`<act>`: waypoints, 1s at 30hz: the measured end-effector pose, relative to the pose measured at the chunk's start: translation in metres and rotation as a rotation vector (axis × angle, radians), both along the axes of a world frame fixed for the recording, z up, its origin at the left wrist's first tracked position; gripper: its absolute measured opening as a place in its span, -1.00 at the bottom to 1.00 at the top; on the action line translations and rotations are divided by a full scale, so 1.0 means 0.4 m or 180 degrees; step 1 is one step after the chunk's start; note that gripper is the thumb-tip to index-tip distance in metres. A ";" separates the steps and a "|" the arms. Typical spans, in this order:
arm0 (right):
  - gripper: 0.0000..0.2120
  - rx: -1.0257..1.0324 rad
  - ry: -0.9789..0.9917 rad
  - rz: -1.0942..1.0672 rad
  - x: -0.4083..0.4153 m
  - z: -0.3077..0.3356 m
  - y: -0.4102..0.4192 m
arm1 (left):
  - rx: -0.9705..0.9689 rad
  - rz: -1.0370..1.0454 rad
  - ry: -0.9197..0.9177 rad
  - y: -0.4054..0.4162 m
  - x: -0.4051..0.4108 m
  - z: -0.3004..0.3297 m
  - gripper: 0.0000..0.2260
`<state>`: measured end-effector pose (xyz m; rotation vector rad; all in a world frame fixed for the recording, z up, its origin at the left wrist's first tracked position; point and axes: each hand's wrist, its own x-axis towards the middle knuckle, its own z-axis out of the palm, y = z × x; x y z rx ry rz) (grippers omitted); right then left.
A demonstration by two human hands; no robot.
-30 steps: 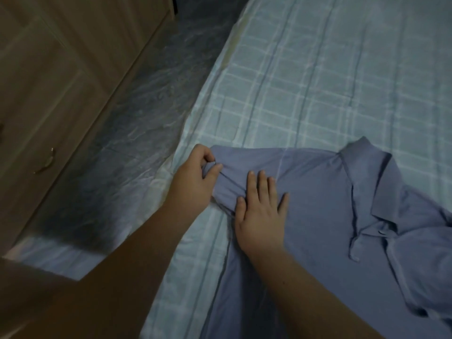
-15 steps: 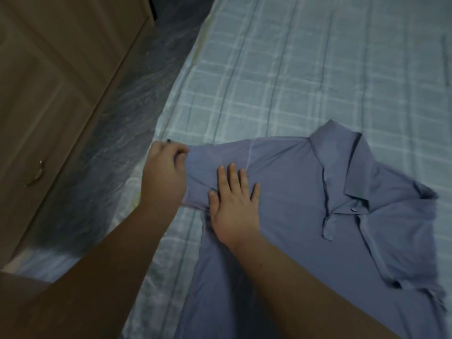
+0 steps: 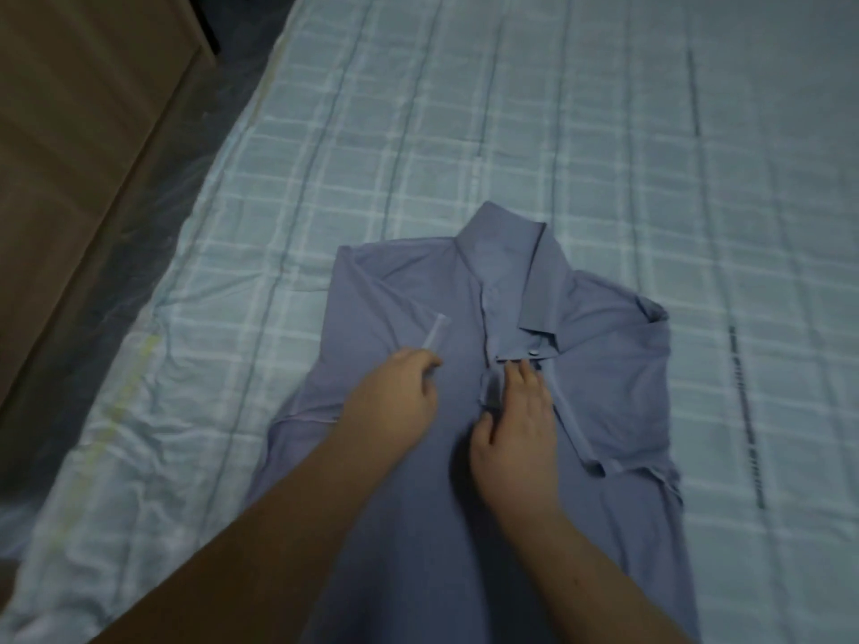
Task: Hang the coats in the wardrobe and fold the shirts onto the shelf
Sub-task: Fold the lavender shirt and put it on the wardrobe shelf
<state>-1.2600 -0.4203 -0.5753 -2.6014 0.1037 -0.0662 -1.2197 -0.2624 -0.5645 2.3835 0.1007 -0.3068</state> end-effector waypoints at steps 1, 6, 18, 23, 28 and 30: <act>-0.41 0.0015 0.0007 0.0021 0.001 0.002 -0.027 | 0.0014 0.0113 -0.0050 -0.009 -0.013 0.006 -0.72; -0.47 0.0394 0.0344 -0.0086 0.048 0.040 -0.140 | -0.0085 0.0390 -0.0045 -0.043 -0.029 0.040 -0.76; -0.34 0.0334 0.0527 -0.0132 0.371 -0.041 -0.189 | 0.0196 0.0236 -0.0258 -0.155 0.469 -0.006 -0.41; -0.62 0.1274 0.0644 -0.0809 0.390 -0.004 -0.233 | 0.0051 0.0671 -0.0065 -0.143 0.510 -0.021 -0.66; -0.84 0.1780 0.0526 -0.1080 0.376 0.050 -0.308 | -0.0796 0.0542 -0.0346 -0.065 0.459 0.053 -0.86; -0.67 0.1607 0.0579 -0.0875 0.357 0.060 -0.328 | -0.0990 0.0127 -0.0296 -0.019 0.425 0.061 -0.70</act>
